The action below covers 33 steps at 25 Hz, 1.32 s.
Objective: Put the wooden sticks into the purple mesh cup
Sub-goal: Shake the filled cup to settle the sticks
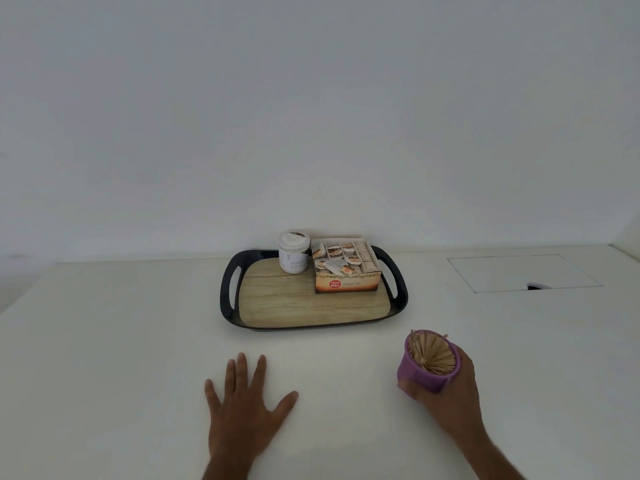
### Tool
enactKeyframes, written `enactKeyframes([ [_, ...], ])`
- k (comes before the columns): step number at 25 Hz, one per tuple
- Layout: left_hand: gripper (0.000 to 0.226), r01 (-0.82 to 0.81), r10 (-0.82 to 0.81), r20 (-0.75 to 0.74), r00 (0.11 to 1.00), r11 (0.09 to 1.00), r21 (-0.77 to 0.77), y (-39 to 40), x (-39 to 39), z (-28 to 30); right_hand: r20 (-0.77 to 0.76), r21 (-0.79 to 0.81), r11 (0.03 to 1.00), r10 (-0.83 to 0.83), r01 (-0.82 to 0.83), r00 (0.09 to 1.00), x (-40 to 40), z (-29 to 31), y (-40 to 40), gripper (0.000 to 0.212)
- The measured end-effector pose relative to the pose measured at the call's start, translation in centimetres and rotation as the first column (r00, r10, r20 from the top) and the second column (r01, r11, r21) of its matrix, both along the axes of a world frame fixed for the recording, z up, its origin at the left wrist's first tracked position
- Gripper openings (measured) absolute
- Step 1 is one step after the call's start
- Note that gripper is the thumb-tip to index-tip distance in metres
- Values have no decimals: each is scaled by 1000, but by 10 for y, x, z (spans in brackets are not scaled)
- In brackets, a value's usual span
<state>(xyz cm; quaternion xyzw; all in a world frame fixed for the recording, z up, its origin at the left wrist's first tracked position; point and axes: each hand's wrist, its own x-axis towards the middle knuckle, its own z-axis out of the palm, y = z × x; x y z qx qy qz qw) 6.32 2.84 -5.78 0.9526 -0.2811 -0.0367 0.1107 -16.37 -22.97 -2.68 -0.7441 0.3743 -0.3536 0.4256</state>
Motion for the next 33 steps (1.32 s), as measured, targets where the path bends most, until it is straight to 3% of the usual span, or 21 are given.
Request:
enactKeyframes([
  [5, 104, -1, 2, 22, 1000, 1000, -25, 0, 0, -3, -41, 35, 999, 3, -1, 999, -3, -6, -1, 102],
  [9, 101, 0, 1, 32, 999, 1000, -27, 0, 1, -3, -68, 79, 996, 57, -52, 996, 2, -7, -4, 133],
  [14, 101, 1, 0, 20, 1000, 999, -41, 0, 0, -2, -44, 57, 998, 10, -7, 999, 3, -4, -1, 79],
  [17, 100, 2, -2, 8, 1000, 1000, -18, 0, 0, -2, 78, 86, 974, -215, 209, 973, 9, 6, 5, 85],
  [20, 103, 4, -3, 27, 1000, 999, -34, 1, 0, -3, 35, -38, 984, -175, 176, 984, 13, 9, 11, 90],
  [23, 109, 0, 1, 43, 999, 999, -32, 0, 1, -6, 95, 12, 972, -234, 234, 967, 17, 16, 14, 98],
  [25, 107, 6, -5, 54, 999, 999, -33, 0, 1, -7, 35, -65, 981, -182, 184, 983, 17, 14, 17, 98],
  [28, 107, 3, -1, 43, 999, 999, -37, -1, 2, -7, 68, -2, 951, -308, 309, 949, 15, 17, 19, 102],
  [31, 102, 6, -5, 34, 999, 999, -45, 1, 2, -4, 13, -86, 974, -208, 209, 978, 17, 19, 19, 101],
  [33, 101, 11, -10, 23, 1000, 1000, -11, 0, 2, -5, 40, -61, 969, -238, 240, 970, 17, 20, 17, 101],
])
